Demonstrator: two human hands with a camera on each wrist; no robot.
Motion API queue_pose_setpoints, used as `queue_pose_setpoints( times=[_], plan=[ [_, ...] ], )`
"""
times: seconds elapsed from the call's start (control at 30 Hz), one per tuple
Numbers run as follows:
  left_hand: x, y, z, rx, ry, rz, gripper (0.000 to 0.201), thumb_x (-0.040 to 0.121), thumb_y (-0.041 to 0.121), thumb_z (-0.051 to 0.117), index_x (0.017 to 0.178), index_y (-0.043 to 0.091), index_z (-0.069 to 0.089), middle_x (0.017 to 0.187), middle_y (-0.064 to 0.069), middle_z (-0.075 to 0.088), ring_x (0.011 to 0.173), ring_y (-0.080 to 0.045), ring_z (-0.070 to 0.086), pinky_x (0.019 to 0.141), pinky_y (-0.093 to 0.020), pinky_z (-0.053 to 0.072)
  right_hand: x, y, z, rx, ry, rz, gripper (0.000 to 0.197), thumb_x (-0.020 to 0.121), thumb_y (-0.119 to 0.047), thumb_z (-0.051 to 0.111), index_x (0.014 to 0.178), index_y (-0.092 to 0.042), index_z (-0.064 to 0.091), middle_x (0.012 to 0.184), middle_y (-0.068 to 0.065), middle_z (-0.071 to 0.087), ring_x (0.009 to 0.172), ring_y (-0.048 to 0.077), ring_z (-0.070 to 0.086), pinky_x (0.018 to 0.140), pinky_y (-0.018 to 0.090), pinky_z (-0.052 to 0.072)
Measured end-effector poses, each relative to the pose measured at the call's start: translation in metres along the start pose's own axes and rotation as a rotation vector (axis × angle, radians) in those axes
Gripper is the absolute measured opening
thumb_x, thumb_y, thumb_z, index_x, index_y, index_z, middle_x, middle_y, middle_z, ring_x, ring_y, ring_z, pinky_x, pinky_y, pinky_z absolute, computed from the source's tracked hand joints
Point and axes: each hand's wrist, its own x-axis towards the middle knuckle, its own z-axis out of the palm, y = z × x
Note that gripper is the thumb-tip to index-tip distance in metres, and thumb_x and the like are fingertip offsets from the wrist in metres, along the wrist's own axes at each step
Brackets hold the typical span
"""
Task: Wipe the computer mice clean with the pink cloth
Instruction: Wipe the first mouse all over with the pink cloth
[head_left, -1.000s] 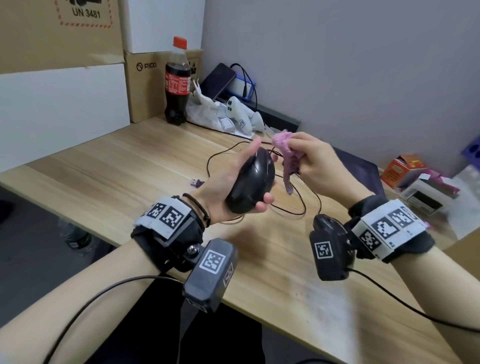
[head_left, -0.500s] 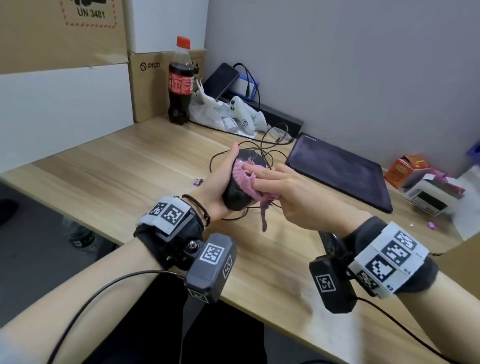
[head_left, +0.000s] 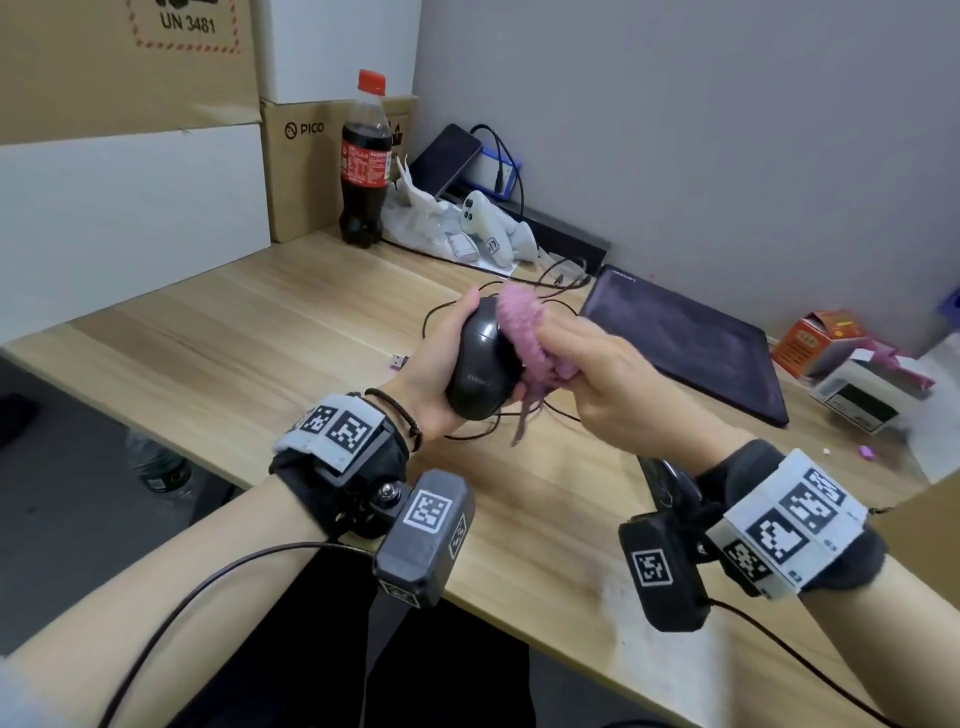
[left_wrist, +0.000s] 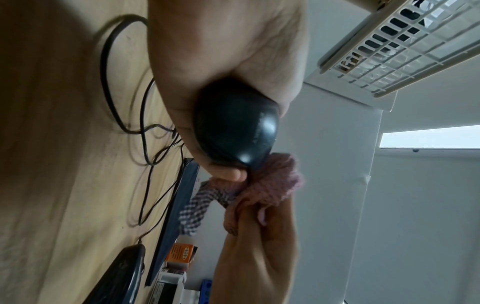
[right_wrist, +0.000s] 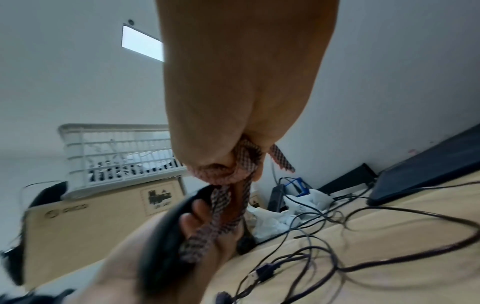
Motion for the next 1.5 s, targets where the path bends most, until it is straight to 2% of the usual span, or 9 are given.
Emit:
queue_pose_setpoints(
  times=[0.17,0.5,0.57,0.77,0.87,1.03,1.23,1.4,1.5],
  plan=[
    [0.000,0.007,-0.002,0.044,0.085,-0.020,0.057,0.096,0.059,0.038,0.099,0.011,0.069,0.088,-0.011,0.071,0.073,-0.023,0.069,0.068,-0.029,0.056,0.003,0.011,0.018,-0.060,-0.115,-0.075,0.045,0.070,0.023,0.040,0.095,-0.010,0.057,0.122,0.000,0.058,0.100,0.008,0.042,0.085,0.007,0.033],
    [-0.011,0.027,0.006,0.033,-0.091,0.055,0.056,0.096,0.057,0.039,0.121,0.011,0.059,0.095,-0.011,0.065,0.068,-0.025,0.058,0.059,-0.030,0.051,0.007,0.036,0.000,0.101,0.204,0.273,0.024,0.073,0.022,0.035,0.079,0.000,0.043,0.072,0.013,0.047,0.068,0.024,0.037,0.062,0.034,0.040],
    [-0.008,0.022,-0.001,-0.016,-0.046,0.048,0.054,0.096,0.058,0.035,0.118,0.013,0.057,0.094,-0.010,0.063,0.069,-0.024,0.058,0.063,-0.032,0.050,0.012,0.021,-0.004,0.184,0.222,0.203,0.022,0.076,0.017,0.034,0.085,0.002,0.048,0.075,-0.006,0.051,0.069,0.013,0.045,0.071,0.038,0.050],
    [-0.006,0.012,-0.006,-0.039,-0.010,0.023,0.040,0.090,0.042,0.043,0.096,0.008,0.063,0.091,-0.013,0.064,0.081,-0.023,0.062,0.079,-0.033,0.053,0.018,-0.012,0.000,0.062,-0.148,-0.094,0.052,0.075,0.023,0.038,0.086,-0.028,0.044,0.122,-0.027,0.053,0.109,-0.002,0.050,0.084,0.027,0.046],
    [-0.003,0.013,-0.007,0.061,0.029,-0.003,0.048,0.099,0.041,0.035,0.086,0.008,0.067,0.083,-0.010,0.065,0.073,-0.022,0.065,0.072,-0.031,0.055,0.020,-0.001,0.006,-0.084,-0.270,-0.084,0.049,0.074,0.021,0.040,0.097,-0.020,0.053,0.153,-0.020,0.026,0.138,0.016,0.040,0.097,0.034,0.046],
    [-0.009,0.014,-0.002,0.324,0.004,0.010,0.044,0.100,0.043,0.034,0.096,0.009,0.062,0.077,-0.012,0.063,0.056,-0.026,0.059,0.056,-0.031,0.044,0.025,0.019,-0.009,-0.043,-0.106,0.118,0.052,0.075,0.022,0.039,0.116,-0.004,0.059,0.122,-0.012,0.055,0.106,0.007,0.049,0.085,0.016,0.040],
    [-0.010,0.018,-0.004,0.113,0.029,0.032,0.039,0.100,0.042,0.034,0.112,0.010,0.054,0.085,-0.012,0.060,0.056,-0.024,0.056,0.053,-0.026,0.051,0.017,0.017,-0.007,0.051,0.110,0.220,0.045,0.073,0.022,0.038,0.071,-0.023,0.033,0.075,-0.013,0.042,0.070,0.004,0.044,0.062,0.017,0.032],
    [0.000,0.012,-0.005,0.035,0.006,0.021,0.055,0.098,0.055,0.033,0.091,0.010,0.064,0.085,-0.012,0.066,0.074,-0.024,0.065,0.073,-0.032,0.056,0.022,-0.009,0.007,0.031,-0.080,0.025,0.054,0.069,0.018,0.038,0.090,-0.032,0.042,0.111,-0.035,0.044,0.101,0.009,0.052,0.086,0.028,0.049],
    [0.006,0.012,-0.008,0.092,0.057,0.026,0.060,0.097,0.058,0.034,0.096,0.008,0.066,0.089,-0.012,0.069,0.081,-0.025,0.066,0.078,-0.034,0.057,0.017,-0.005,0.020,-0.079,-0.162,-0.010,0.068,0.068,0.021,0.040,0.119,-0.020,0.056,0.148,-0.011,0.043,0.127,0.016,0.044,0.093,0.017,0.036]
  ],
)
